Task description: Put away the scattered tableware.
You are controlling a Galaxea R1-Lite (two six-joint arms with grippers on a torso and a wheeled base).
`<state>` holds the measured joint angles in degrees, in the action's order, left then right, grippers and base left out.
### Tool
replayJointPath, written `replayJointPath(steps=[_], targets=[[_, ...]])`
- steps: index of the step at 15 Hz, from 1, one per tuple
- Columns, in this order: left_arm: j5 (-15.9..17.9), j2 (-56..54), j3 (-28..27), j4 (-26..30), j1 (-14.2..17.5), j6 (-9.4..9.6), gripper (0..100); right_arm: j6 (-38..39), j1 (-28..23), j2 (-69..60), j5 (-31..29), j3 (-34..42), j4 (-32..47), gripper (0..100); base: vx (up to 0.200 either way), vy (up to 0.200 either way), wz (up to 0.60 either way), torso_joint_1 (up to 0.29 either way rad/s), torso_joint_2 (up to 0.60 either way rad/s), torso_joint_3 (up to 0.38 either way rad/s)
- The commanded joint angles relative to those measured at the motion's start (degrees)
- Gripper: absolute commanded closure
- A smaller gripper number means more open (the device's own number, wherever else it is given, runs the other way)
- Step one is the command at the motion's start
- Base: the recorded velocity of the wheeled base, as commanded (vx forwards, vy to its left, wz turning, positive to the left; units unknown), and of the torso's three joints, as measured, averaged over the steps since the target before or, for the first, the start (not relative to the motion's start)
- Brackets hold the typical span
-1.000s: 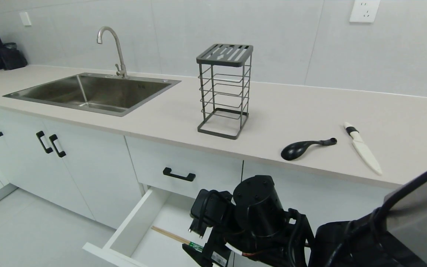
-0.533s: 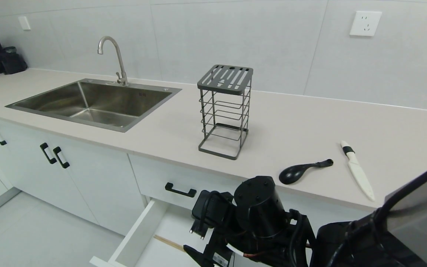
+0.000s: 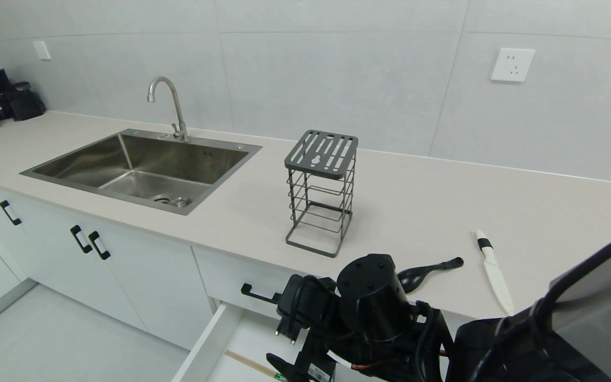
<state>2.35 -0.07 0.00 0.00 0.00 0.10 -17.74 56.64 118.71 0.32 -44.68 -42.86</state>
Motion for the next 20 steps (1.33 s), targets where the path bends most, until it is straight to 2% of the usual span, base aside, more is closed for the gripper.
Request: replayJointPath(steps=[1,8,11,16,18,20], targets=[[0.02,0.07,0.0,0.0,0.0,-0.01,0,0.07,-0.04,0.29,0.03,0.29,-0.03,0,0.0,0.0,0.0,0.29,-0.56,-0.281],[0.02,0.07,0.0,0.0,0.0,-0.01,0,0.25,-1.35,0.64,0.56,1.52,1.2,0,0.0,0.0,0.0,0.271,-0.54,-0.272],[0.02,0.07,0.0,0.0,0.0,-0.01,0,-0.02,-2.58,0.47,1.44,2.93,3.14,0,0.0,0.0,0.0,0.017,-0.03,-0.017],[0.02,0.07,0.0,0.0,0.0,-0.01,0,0.51,-7.33,-0.15,11.11,3.11,6.39,0,0.0,0.0,0.0,0.0,0.0,0.0],[0.02,0.07,0.0,0.0,0.0,-0.01,0,1.04,-8.74,-1.91,11.37,4.95,6.12,0,0.0,0.0,0.0,0.0,0.0,0.0],[0.02,0.07,0.0,0.0,0.0,-0.01,0,2.71,-12.96,-5.86,11.37,7.94,4.98,0,0.0,0.0,0.0,0.0,0.0,0.0]])
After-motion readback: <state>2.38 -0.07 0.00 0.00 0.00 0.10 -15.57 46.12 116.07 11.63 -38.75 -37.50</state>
